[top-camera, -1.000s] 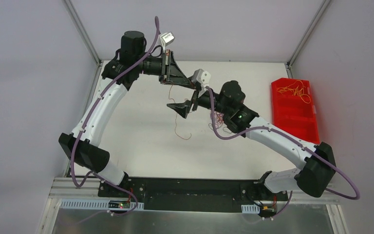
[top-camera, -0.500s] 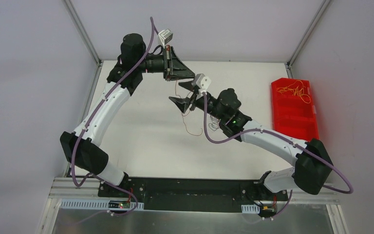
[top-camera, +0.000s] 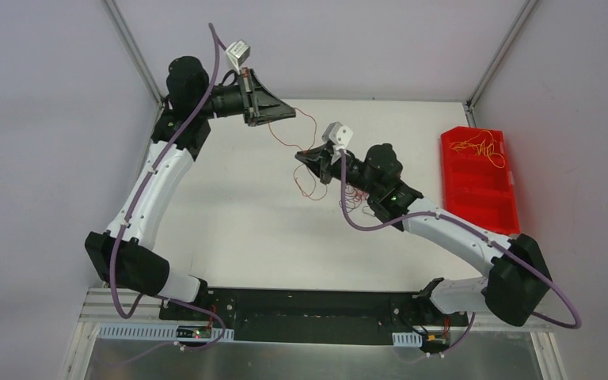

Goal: Untangle the cables

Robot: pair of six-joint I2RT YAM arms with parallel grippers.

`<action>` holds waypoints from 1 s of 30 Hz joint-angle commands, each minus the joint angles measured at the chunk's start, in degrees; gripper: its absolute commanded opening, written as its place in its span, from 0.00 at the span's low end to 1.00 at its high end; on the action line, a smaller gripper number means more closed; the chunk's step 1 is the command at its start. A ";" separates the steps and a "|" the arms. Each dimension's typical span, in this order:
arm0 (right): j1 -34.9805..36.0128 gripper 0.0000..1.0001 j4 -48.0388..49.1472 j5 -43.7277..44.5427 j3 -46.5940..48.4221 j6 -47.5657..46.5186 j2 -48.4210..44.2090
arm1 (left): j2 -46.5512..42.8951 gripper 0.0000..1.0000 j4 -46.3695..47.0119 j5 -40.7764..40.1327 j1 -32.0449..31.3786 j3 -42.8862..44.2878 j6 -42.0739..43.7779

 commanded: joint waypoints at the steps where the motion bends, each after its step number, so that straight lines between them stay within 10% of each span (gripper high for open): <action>1: -3.06 0.00 -3.75 -3.90 1.96 2.45 -7.22 | -3.86 0.00 -6.85 -2.42 7.56 -2.61 8.98; 7: -5.71 0.00 -12.49 -7.00 6.09 6.63 -12.18 | -4.69 0.00 -20.97 -10.90 11.58 -7.36 24.27; 13: -7.26 0.00 -13.67 -6.22 14.66 16.86 -8.61 | -2.60 0.00 -21.00 -8.05 1.45 -11.45 29.69; 27: -17.11 0.00 -14.16 -1.78 22.75 40.89 -4.08 | 5.02 0.00 -14.23 -10.44 -14.47 -5.78 25.57; 30: -20.97 0.00 -16.74 -2.85 21.73 40.31 -6.88 | 2.65 0.35 -14.14 -12.61 -8.97 -8.68 24.70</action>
